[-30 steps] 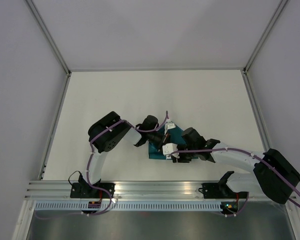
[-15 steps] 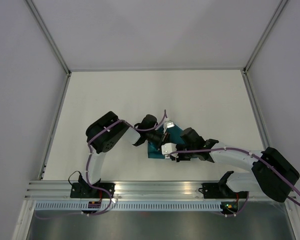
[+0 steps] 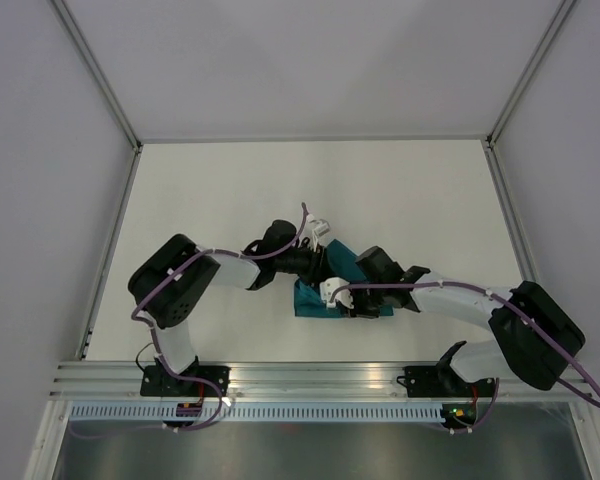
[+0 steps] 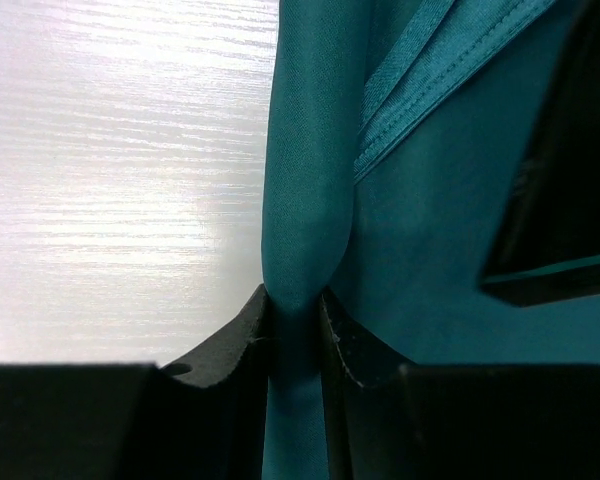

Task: Fold the napkin, place the utensils inside, and roll it up
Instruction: Roll the napkin with the utensil

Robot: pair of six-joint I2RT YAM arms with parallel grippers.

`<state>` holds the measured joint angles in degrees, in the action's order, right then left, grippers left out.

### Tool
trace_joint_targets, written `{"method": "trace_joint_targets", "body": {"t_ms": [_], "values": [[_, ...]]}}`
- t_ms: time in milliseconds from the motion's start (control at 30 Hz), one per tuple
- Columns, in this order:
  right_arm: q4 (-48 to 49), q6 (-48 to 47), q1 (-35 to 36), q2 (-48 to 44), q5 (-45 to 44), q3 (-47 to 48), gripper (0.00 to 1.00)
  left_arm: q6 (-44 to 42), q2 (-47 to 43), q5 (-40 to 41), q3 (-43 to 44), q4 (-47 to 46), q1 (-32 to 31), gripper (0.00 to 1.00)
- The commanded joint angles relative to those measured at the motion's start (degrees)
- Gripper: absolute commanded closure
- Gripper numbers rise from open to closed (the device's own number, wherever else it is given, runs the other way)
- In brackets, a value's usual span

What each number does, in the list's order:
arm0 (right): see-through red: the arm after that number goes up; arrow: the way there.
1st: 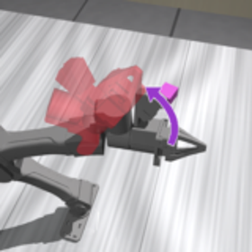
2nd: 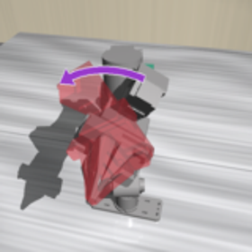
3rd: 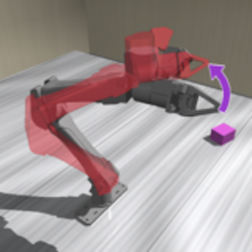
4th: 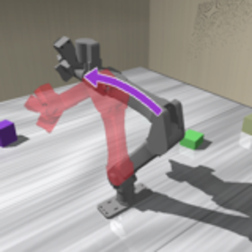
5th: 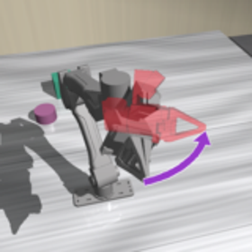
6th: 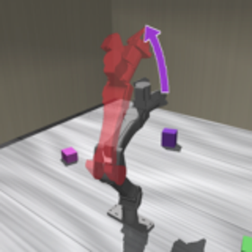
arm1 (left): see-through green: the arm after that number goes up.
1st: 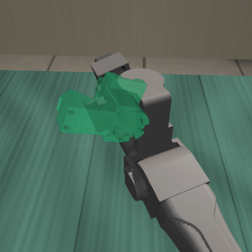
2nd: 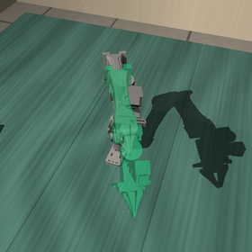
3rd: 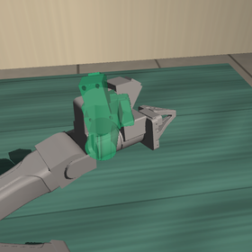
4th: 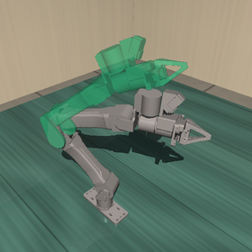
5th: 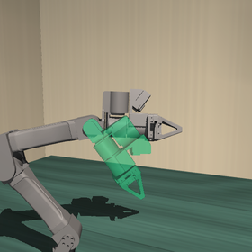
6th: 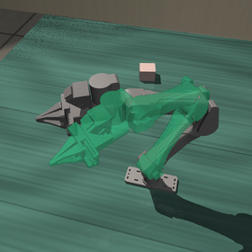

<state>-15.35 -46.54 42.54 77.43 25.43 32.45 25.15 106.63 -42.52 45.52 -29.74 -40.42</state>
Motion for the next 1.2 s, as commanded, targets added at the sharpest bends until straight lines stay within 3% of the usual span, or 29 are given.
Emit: {"method": "trace_joint_targets", "body": {"t_ms": [0, 167, 333, 567, 767, 1167], "values": [[-8.72, -0.73, -1.84, 3.86, 4.18, 1.82, 0.92, -5.1, -8.07, 14.55, -3.23, -1.11, 0.26, 0.63], [-15.84, -3.55, -5.71, 10.53, 9.54, 8.49, 0.92, -7.74, -16.18, 25.71, -9.29, -3.66, 0.08, 0.65], [-25.22, -6.71, -9.93, 18.8, 14.99, 15.88, 0.93, -8.53, -22.85, 31.53, -15.53, -7.96, -0.44, 0.64], [-36.41, -11.9, -14.5, 31.89, 19.48, 27.31, 0.93, -17.3, -26.38, 41.89, -21.69, -13.31, -8.68, 0.63], [-36.59, -11.55, -15.82, 35.6, 19.3, 29.08, 0.93, -33.21, -23.32, 50.52, -22.4, -17.55, -21.69, 0.58], [-37.99, -11.11, -17.49, 38.32, 19.83, 31.62, 0.93, -52.55, -9.17, 56.49, -16.87, -19.74, -34.19, 0.47]]}}
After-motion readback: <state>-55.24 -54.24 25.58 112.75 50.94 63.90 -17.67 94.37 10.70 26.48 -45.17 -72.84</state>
